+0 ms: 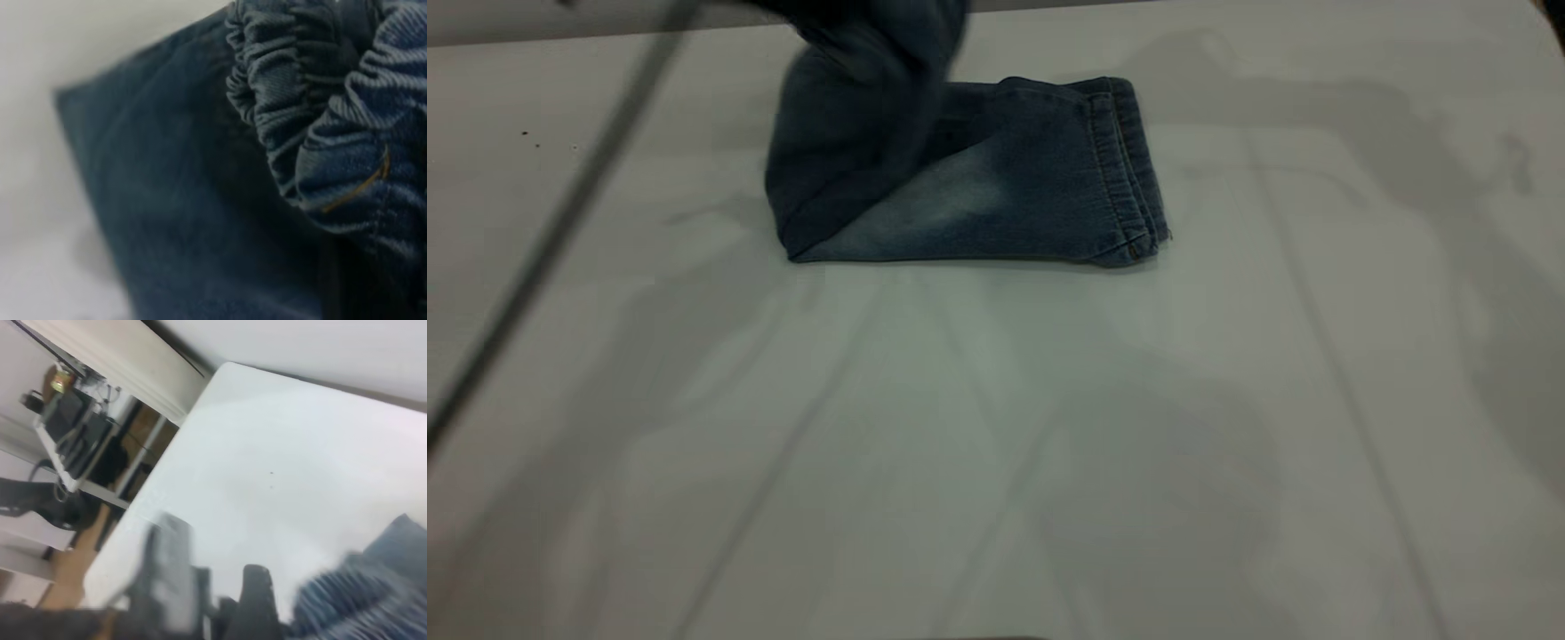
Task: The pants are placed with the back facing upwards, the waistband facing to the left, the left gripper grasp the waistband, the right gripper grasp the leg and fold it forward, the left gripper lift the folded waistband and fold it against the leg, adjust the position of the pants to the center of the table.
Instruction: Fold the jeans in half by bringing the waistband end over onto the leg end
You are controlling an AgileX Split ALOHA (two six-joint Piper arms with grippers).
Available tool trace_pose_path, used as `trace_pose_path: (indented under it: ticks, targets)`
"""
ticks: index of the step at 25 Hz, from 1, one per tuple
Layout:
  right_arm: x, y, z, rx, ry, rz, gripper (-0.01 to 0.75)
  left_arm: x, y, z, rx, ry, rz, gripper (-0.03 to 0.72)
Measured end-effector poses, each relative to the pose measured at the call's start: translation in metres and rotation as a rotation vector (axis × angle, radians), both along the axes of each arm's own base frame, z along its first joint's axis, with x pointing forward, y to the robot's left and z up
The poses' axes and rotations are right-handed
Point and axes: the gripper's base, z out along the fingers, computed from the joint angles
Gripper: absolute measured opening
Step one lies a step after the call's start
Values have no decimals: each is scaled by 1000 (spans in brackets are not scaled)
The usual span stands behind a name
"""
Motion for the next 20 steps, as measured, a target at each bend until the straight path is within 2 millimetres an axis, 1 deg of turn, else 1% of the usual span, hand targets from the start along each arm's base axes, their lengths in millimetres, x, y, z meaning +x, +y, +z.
trace_pose_path:
  ticks: [3, 6, 8, 10, 13, 15, 17, 18, 20]
  targets:
    - [0, -1, -1, -39, 5, -7, 507, -6, -26, -33, 29, 43, -35, 118]
    - [0, -4, -5, -90, 15, -21, 507, -12, -42, -51, 72, 64, -102, 162]
    - [1, -5, -8, -120, 22, -33, 507, -14, -45, -53, 101, 58, -149, 246]
    - [2, -6, -10, -143, 34, -47, 507, -12, -47, -51, 121, 41, -186, 362]
    - [2, -8, -14, -187, 56, -68, 507, -8, -50, -38, 131, -1, -225, 549]
    - [3, -8, -18, -233, 78, -92, 507, -6, -50, -21, 137, -54, -240, 615]
    - [3, -8, -22, -281, 98, -118, 507, -5, -49, 3, 151, -140, -238, 638]
    - [3, -7, -24, -310, 103, -127, 507, -3, -45, 14, 161, -181, -231, 637]
    - [2, -2, -28, -352, 114, -138, 507, -2, -34, 43, 171, -270, -200, 622]
